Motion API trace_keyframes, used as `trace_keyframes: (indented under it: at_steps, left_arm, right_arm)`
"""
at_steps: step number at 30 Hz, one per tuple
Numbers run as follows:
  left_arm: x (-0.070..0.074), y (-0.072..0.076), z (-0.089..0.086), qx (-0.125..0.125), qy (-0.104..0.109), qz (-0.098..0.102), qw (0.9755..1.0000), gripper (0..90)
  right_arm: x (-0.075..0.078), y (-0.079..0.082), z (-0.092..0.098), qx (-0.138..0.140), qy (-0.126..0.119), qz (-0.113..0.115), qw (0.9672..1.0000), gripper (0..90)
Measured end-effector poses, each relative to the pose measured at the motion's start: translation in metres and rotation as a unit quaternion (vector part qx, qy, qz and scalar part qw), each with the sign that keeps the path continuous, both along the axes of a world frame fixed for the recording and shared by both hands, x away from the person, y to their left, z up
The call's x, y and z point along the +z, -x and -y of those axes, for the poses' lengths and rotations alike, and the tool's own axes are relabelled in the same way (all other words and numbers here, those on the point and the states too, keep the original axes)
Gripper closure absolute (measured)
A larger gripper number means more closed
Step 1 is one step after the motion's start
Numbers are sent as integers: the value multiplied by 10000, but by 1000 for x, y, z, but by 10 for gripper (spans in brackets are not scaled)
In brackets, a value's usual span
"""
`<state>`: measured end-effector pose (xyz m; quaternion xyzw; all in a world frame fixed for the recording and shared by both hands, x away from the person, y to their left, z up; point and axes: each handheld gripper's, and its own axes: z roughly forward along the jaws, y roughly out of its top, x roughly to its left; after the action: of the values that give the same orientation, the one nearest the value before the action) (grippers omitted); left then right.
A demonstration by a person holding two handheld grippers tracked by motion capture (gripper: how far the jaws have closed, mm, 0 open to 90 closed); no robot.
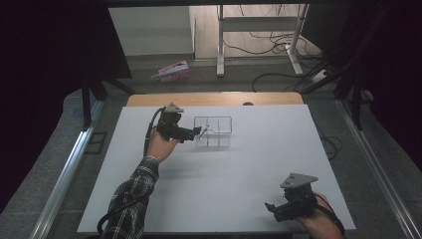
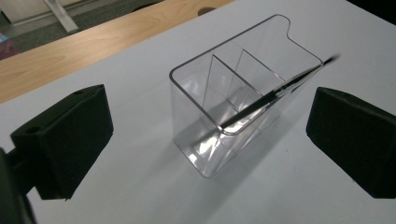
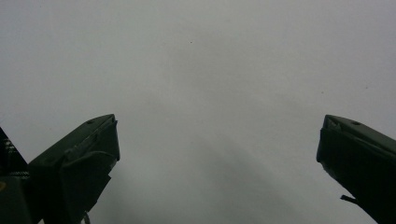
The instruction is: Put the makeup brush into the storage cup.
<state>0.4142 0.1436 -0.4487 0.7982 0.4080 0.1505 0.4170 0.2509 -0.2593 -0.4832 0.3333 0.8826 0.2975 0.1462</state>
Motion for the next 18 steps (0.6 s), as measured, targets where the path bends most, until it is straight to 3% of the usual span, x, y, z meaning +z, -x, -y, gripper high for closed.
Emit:
trace_keyframes:
  at_steps: [6, 18]
  left_arm:
    - [-1, 4, -3, -93, -180, 41, 9998, 10]
    - [-3, 14, -19, -125, -218, 26, 9997, 12]
  right_arm:
    - [0, 0, 0, 3, 12, 1, 10000, 0]
    - [0, 0, -1, 10, 51, -3, 10000, 0]
